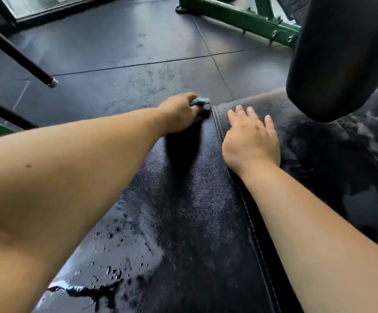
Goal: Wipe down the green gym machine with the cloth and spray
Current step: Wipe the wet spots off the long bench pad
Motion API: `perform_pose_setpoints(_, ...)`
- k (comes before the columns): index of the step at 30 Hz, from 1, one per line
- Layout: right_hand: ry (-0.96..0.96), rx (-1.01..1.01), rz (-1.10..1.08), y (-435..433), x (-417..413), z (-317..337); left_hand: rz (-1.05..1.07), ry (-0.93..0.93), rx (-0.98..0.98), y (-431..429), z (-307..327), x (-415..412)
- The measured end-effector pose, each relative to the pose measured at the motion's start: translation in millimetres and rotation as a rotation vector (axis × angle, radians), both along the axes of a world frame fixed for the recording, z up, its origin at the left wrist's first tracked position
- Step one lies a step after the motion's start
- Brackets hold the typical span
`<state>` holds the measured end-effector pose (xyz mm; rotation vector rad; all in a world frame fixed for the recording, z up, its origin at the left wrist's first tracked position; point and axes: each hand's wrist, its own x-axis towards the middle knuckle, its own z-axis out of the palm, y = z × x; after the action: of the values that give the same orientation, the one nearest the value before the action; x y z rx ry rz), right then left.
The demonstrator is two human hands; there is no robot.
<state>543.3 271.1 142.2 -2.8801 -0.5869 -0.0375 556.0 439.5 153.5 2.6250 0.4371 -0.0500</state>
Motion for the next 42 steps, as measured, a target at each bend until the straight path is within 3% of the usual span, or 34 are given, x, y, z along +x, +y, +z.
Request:
perform_pose_setpoints(5, 0.002, -0.023, -0.002, 2, 1, 0, -0.066, -0.052, -0.011, 15, 0, -14)
perform_pose_setpoints(11, 0.008, -0.021, 0.003, 1, 1, 0, 0.164, 0.198, 0.176, 71, -6, -43)
perform_pose_setpoints(16, -0.006, -0.02, 0.006, 2, 1, 0, -0.059, -0.025, 0.036, -12, 3, 11)
perform_pose_setpoints(19, 0.0, -0.028, 0.015, 3, 1, 0, -0.073, -0.097, 0.014, -10, -3, -1)
perform_pose_setpoints(23, 0.01, -0.024, 0.007, 3, 0, 2, 0.144, 0.099, 0.143, 70, -13, -52)
perform_pose_setpoints(26, 0.006, -0.041, 0.002, 2, 0, 1, 0.241, 0.196, 0.223, 82, -13, -59)
perform_pose_setpoints(32, 0.013, -0.048, 0.001, 3, -2, 4, -0.03, -0.216, -0.009, 6, -18, -47)
perform_pose_setpoints(35, 0.013, -0.042, 0.003, 2, -2, 5, -0.177, -0.271, -0.033, 27, -27, -82)
perform_pose_setpoints(39, 0.004, -0.044, 0.008, 3, -3, 2, 0.067, -0.177, 0.048, 74, -36, -117)
perform_pose_setpoints(42, 0.013, -0.049, 0.002, 3, -4, 3, 0.229, -0.172, 0.022, 50, -36, -123)
